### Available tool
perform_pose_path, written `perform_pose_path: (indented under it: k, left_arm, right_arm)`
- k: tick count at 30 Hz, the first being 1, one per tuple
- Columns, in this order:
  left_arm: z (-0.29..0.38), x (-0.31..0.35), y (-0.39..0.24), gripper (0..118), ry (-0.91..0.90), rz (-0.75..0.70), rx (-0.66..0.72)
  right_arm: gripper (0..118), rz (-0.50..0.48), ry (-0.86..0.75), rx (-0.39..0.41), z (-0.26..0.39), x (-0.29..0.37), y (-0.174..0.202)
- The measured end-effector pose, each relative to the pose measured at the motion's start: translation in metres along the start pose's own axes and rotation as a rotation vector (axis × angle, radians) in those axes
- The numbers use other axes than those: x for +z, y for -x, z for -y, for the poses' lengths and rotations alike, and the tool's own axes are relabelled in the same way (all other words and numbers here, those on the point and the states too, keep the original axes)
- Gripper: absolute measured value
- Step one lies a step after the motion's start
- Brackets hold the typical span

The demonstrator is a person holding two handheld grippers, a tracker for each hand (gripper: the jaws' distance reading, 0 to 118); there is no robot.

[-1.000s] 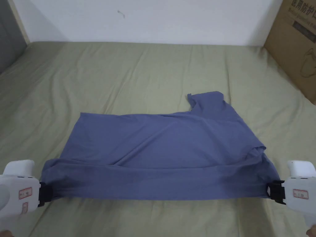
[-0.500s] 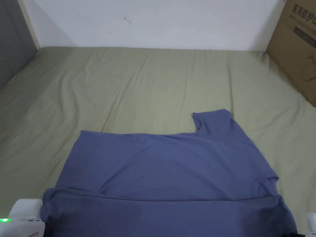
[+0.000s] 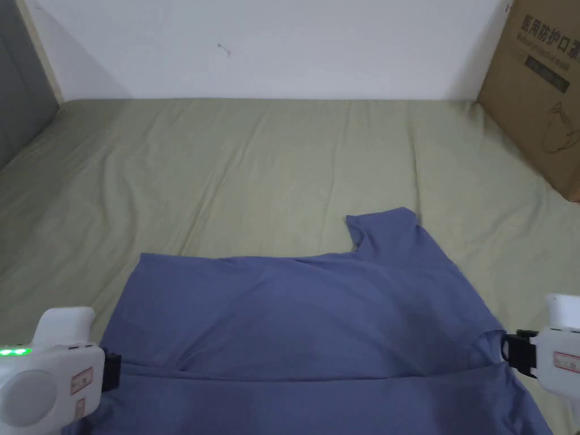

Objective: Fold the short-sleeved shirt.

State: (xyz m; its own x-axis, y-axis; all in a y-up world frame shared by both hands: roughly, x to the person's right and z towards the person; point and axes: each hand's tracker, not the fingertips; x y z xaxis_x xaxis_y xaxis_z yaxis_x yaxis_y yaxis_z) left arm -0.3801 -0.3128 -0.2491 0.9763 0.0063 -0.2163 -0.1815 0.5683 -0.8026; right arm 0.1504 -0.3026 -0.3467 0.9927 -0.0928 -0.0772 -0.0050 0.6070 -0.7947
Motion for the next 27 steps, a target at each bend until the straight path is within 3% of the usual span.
perform_pose_path:
  k: [2,5,8,11,12,13,14,15,18,19,23,24,25,26,27]
  left_arm:
    - [-0.001,-0.013,-0.003,0,-0.001,0.011,0.006]
    - [-0.005,-0.034,-0.003,0,0.033,0.075,0.139]
    - [-0.012,-0.043,-0.013,0,0.034,0.048,0.094]
    - [-0.023,-0.051,-0.016,0,0.045,0.046,0.047]
    - [-0.026,-0.053,-0.016,0,0.048,0.052,0.043]
    - [-0.029,-0.055,-0.016,0,0.049,0.057,0.043]
    - [-0.032,-0.057,-0.015,0,0.051,0.065,0.047]
    - [-0.034,-0.058,-0.014,0,0.057,0.083,0.059]
    - [-0.036,-0.070,-0.012,0,0.084,0.078,0.063]
    - [-0.038,-0.074,-0.011,0,0.096,0.053,0.051]
    - [-0.040,-0.082,-0.011,0,0.113,0.029,0.032]
    - [-0.041,-0.084,-0.011,0,0.120,0.032,0.034]
    - [-0.040,-0.086,-0.011,0,0.128,0.039,0.035]
    - [-0.040,-0.088,-0.012,0,0.131,0.042,0.033]
    - [-0.039,-0.087,-0.015,0,0.135,0.038,0.028]
  right_arm:
    - [0,-0.052,0.034,-0.046,-0.001,-0.018,0.004]
    - [0,-0.046,0.054,-0.063,-0.005,-0.043,0.013]
    - [0,-0.063,0.059,-0.093,-0.024,-0.064,0.015]
    - [17,-0.050,0.046,-0.101,-0.063,-0.088,0.013]
    - [25,-0.050,0.047,-0.103,-0.078,-0.099,0.010]
    - [55,-0.082,0.084,-0.113,-0.095,-0.114,0.008]
    - [93,-0.100,0.105,-0.116,-0.108,-0.128,0.005]
    - [100,-0.097,0.090,-0.120,-0.120,-0.139,0.002]
    - [100,-0.007,0.116,-0.039,-0.156,-0.173,0.002]
    - [100,0.001,0.128,0.006,-0.164,-0.183,0.002]
    - [97,-0.007,0.191,0.066,-0.175,-0.213,0.005]
    - [90,0.006,0.214,0.078,-0.174,-0.219,0.006]
    - [70,0.017,0.237,0.088,-0.172,-0.224,0.007]
    - [42,0.012,0.236,0.082,-0.170,-0.226,0.006]
    - [39,-0.013,0.240,0.063,-0.168,-0.228,0.006]
